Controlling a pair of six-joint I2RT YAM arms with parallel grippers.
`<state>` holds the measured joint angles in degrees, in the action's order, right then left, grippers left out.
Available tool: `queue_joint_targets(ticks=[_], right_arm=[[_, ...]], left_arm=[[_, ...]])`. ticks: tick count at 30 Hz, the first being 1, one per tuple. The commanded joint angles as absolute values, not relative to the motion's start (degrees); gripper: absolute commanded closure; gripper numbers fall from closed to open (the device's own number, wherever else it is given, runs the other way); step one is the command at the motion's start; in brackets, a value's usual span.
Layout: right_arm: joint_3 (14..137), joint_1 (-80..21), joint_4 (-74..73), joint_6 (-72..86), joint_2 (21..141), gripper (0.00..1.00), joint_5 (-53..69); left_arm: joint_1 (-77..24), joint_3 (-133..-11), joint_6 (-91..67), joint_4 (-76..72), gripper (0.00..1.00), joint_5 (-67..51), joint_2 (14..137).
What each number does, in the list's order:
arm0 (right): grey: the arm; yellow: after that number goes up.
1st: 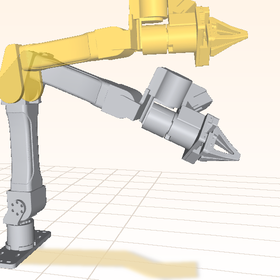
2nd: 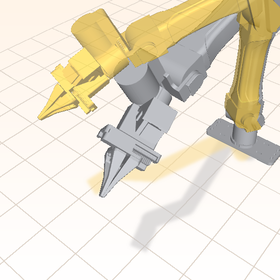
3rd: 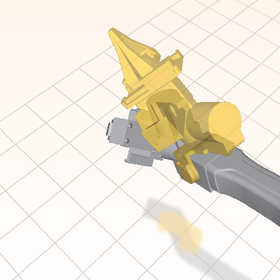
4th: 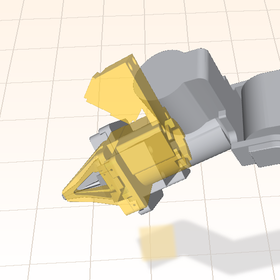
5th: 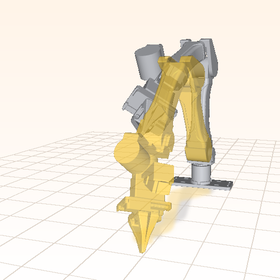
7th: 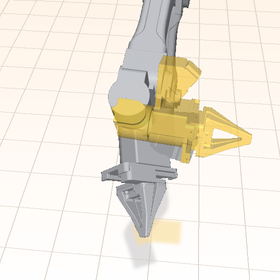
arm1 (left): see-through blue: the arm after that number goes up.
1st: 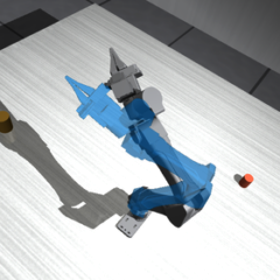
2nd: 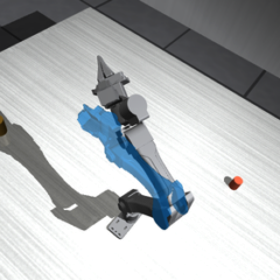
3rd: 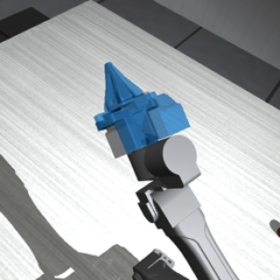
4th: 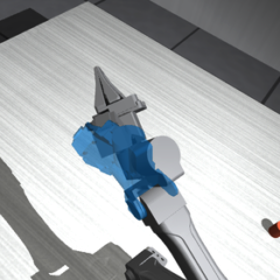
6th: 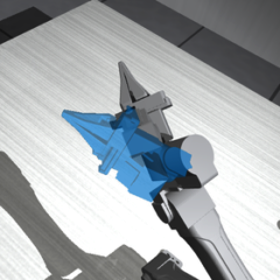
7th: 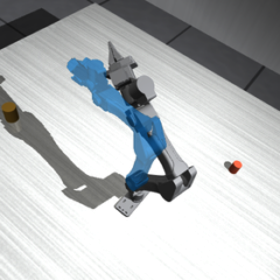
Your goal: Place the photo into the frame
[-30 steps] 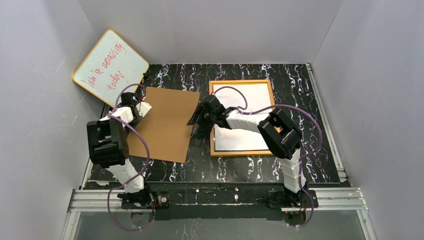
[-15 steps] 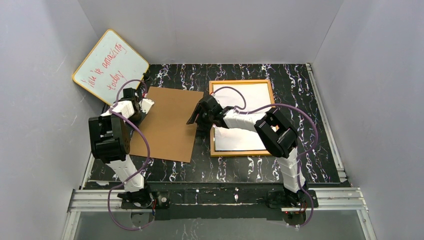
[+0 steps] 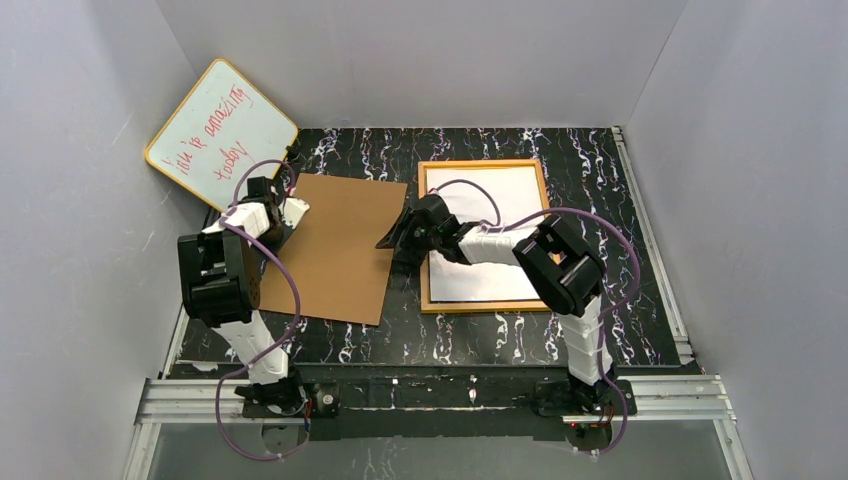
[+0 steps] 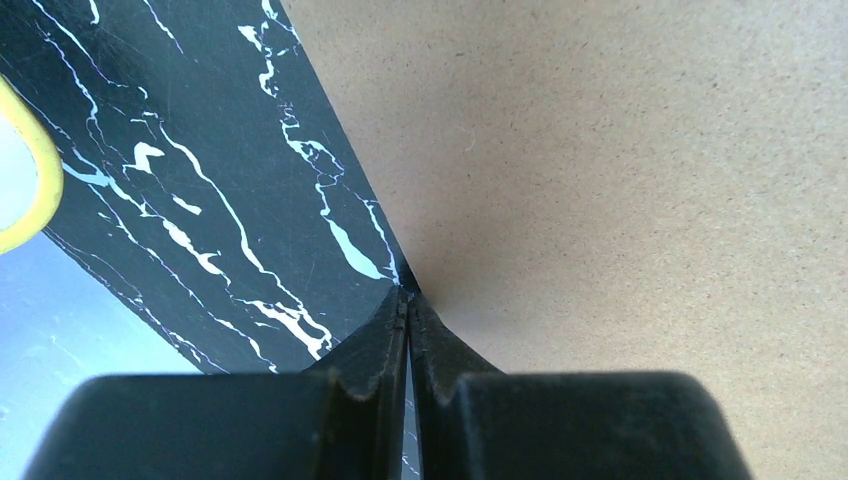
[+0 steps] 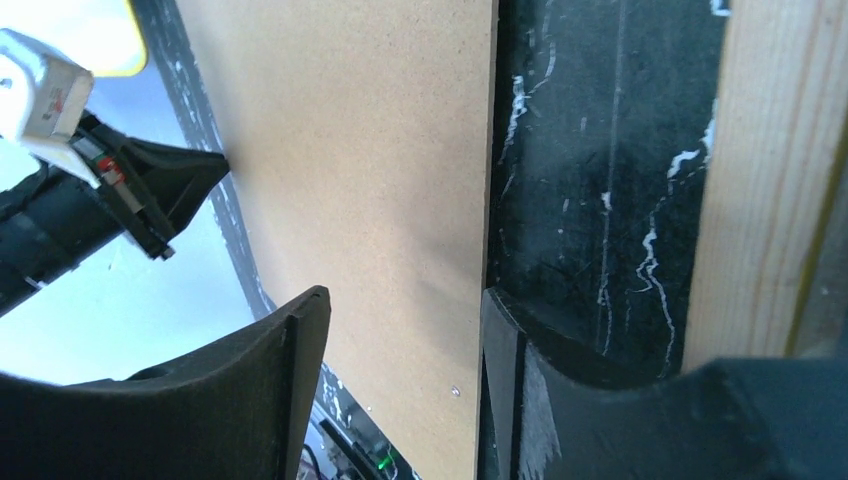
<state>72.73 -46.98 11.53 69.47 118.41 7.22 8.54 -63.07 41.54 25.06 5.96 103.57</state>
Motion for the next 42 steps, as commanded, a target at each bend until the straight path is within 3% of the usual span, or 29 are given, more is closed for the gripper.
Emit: queue_joint_targets(ticks=[1,7,15,21,24,28,31,34,37,42], right_arm=[[74.52,-49.4,33.37,73.55,111.59,0.38,19.36],[72.31,-49.95,42.7,75.86,108.77,0.41,21.85],[71.73,-50.08,42.97,76.51,109.43,0.42,23.85],[71.2,-49.88,32.94,73.19,106.44,0.43,20.16],[71.67,-49.55,23.02,69.01,101.97,0.52,16.05],[74.7,-48.79,7.05,63.51,97.48,0.65,10.72],[76.86,-48.05,-2.4,61.6,95.73,0.81,7.8],[78.01,-46.01,-6.55,63.48,95.24,0.97,7.71],[80.61,-43.8,-8.33,67.67,96.08,0.99,8.34],[90.8,-42.46,-13.99,76.75,98.58,0.99,7.16]], left_arm=[[5.55,-56.69,39.12,35.72,0.99,-11.31,108.45],[5.42,-57.89,39.11,38.39,0.99,-13.82,109.23],[5.42,-61.07,39.93,44.26,0.99,-19.22,108.53],[5.45,-61.45,39.9,45.32,0.99,-19.61,107.01],[5.41,-61.89,40.33,45.12,0.98,-18.86,105.64],[5.45,-66.26,40.25,45.6,0.79,-18.69,102.42],[5.46,-72.69,40.67,48.97,0.44,-21.34,98.0],[5.4,-78.66,42.89,53.45,0.2,-25.02,91.75],[4.48,-82.59,48.47,58.82,0.06,-30.03,84.03],[-0.14,-78.73,61.89,64.26,0.02,-34.67,65.06]])
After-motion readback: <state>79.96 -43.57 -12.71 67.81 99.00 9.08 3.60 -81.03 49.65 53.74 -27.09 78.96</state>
